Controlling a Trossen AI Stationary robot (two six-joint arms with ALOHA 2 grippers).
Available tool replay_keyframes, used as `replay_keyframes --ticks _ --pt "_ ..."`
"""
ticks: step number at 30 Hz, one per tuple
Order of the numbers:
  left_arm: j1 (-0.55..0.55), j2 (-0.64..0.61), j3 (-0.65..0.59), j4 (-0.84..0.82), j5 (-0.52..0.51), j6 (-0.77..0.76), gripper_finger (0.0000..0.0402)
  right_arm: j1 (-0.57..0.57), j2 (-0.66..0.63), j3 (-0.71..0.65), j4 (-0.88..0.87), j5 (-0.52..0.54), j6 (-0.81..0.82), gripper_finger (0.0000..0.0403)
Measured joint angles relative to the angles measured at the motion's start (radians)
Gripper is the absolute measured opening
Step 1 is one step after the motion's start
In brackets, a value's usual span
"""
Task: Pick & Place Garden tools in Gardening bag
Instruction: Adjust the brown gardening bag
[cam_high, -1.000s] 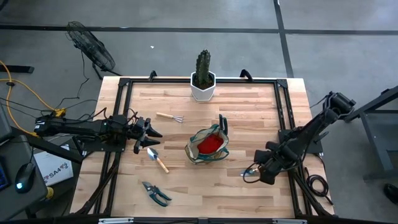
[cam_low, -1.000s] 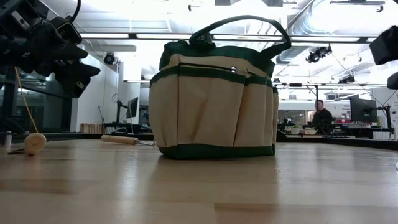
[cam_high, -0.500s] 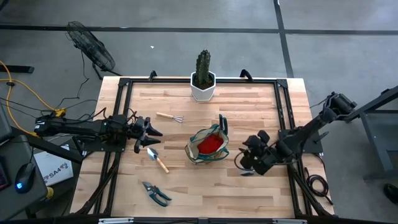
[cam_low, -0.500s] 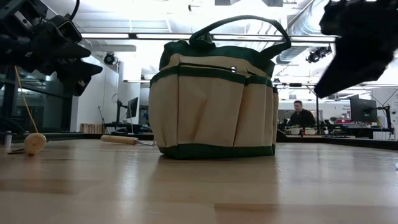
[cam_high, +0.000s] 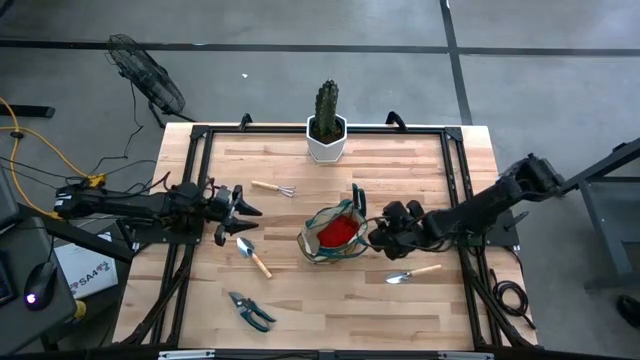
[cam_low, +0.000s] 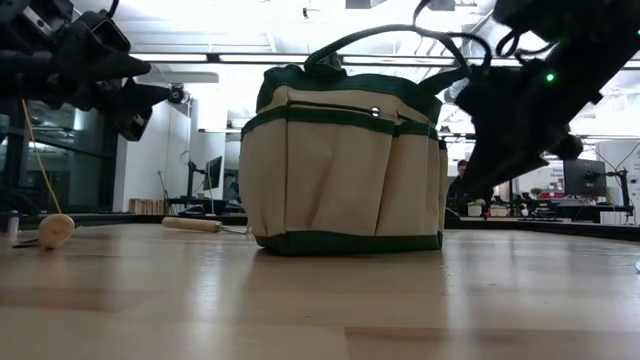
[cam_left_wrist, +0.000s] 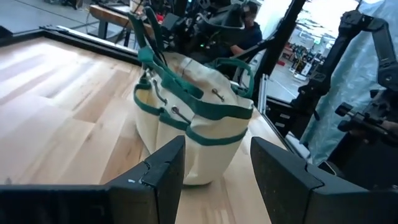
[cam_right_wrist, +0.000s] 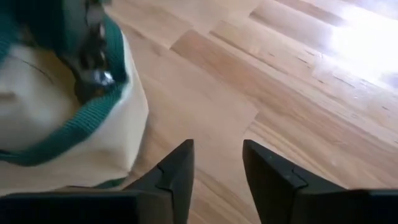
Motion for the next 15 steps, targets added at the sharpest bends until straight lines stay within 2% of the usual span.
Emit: replay_keyframes --ticks 10,15 --pt "0.0 0.196 0.001 0.178 0.042 -0.002 0.018 -0.009 0.011 0.0 0.031 -0.036 -0.102 0.0012" --pt "0.0 0.325 0.037 0.186 0.074 0.003 0.018 -0.009 0.003 0.0 0.032 -0.048 -0.122 0.0003"
